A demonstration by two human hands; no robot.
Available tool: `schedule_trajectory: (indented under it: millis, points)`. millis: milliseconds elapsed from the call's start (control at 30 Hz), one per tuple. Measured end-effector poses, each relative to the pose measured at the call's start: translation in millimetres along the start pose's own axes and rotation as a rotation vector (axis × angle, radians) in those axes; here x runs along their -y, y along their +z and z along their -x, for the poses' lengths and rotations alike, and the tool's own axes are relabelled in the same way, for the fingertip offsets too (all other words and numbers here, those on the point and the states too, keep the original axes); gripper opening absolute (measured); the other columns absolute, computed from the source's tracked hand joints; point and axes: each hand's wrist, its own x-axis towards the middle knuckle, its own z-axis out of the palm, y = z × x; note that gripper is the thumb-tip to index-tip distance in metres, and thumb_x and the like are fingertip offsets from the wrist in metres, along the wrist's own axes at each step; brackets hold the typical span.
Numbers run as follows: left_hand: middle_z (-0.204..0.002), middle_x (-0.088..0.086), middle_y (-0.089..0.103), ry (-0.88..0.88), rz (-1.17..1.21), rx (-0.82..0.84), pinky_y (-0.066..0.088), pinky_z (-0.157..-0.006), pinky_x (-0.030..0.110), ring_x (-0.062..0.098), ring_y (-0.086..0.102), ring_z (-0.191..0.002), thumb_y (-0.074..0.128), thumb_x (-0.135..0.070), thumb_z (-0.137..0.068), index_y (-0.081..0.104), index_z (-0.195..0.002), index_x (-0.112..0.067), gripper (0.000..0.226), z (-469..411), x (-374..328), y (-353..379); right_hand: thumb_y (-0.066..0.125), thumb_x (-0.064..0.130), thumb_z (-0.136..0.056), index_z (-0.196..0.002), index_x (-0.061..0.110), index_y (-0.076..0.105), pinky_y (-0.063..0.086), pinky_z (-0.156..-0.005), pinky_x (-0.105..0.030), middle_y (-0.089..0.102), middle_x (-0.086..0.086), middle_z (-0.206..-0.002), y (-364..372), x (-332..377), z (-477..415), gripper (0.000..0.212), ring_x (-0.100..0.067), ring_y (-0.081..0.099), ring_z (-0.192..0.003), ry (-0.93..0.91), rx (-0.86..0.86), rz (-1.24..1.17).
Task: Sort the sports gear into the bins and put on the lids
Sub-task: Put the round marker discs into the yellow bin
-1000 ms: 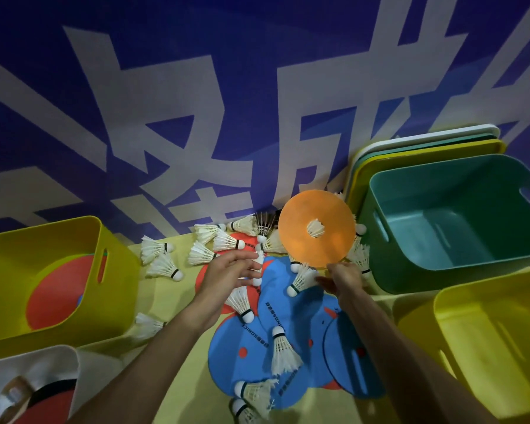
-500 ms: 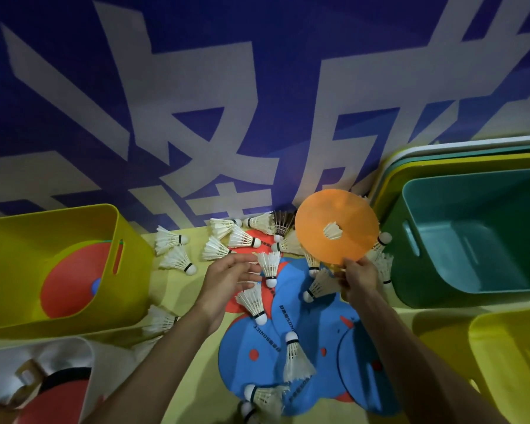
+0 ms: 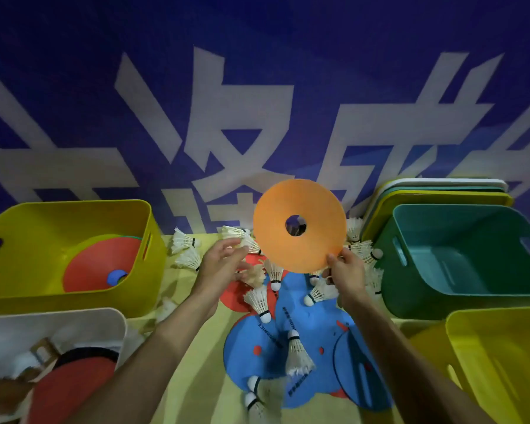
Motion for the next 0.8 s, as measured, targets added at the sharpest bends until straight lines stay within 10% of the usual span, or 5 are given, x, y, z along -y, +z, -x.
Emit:
schedule_trajectory:
  millis: [567, 800]
  points:
    - [-0.093, 0.012, 0.068, 0.193, -0.069, -0.407, 0.048, -0.041, 0.016, 0.018, 0.060, -0.067, 0.063, 0.002, -0.084, 0.063, -0.097, -0.008, 0.016, 22.1, -29.4, -199.5, 0.053, 0.000, -0.090, -0.109, 0.001, 0.057, 0.058, -0.058, -0.034, 0.065, -0.015, -0.082, 177.7, 98.8, 111.7, 0.020, -0.026, 0.066, -0.063, -0.288, 0.419, -0.007]
    - [-0.112, 0.006, 0.064, 0.137, 0.118, -0.407, 0.059, -0.075, 0.037, 0.017, 0.065, -0.089, 0.063, -0.009, -0.090, 0.055, -0.125, -0.010, 0.036, 20.6, -30.4, -297.8, 0.059, 0.003, -0.089, -0.115, 0.003, 0.057, 0.056, -0.053, -0.026, 0.068, -0.018, -0.086, 270.7, 120.1, 143.1, 0.026, -0.022, 0.069, -0.064, -0.216, 0.442, -0.031]
